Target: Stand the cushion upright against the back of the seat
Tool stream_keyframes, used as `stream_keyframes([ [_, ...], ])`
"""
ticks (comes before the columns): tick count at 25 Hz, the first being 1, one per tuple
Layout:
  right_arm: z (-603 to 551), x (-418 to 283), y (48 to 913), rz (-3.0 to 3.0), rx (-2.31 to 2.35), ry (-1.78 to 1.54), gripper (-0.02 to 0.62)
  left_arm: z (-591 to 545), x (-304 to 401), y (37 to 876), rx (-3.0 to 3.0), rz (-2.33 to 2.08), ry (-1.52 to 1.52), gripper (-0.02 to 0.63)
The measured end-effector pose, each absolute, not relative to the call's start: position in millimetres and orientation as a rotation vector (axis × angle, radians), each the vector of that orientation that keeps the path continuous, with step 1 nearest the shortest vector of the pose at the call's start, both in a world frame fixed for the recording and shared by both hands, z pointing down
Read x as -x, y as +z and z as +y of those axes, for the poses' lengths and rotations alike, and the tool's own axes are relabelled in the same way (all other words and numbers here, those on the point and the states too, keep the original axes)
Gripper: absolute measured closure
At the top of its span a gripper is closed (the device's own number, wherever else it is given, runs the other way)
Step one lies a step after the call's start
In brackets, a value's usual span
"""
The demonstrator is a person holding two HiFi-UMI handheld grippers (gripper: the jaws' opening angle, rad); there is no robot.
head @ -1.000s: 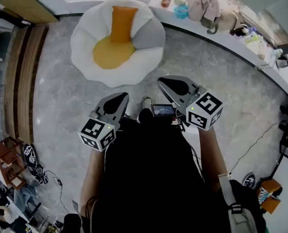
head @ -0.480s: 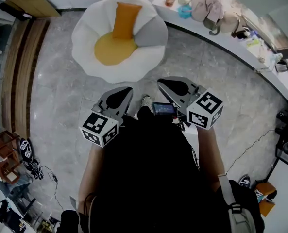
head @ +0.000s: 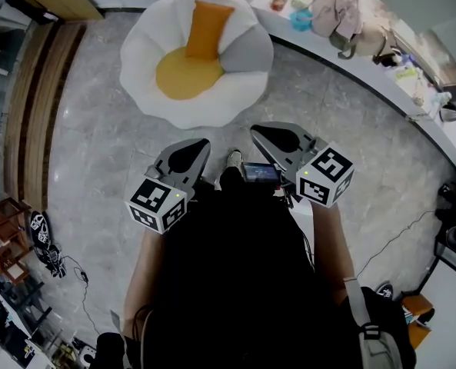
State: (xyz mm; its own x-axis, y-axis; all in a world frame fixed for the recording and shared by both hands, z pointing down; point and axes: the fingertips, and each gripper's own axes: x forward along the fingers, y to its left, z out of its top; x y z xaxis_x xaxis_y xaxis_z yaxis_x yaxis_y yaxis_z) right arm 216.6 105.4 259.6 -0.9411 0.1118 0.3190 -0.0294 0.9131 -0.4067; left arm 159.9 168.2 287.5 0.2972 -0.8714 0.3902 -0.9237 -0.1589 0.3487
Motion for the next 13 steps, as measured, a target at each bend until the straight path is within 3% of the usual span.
stream_keyframes([
  [13,118.9,-224.9,264.2,-2.716,0.109,0.602,0.578,169.5,-169.7,288.8,-2.040,-1.589,0.101,0.594],
])
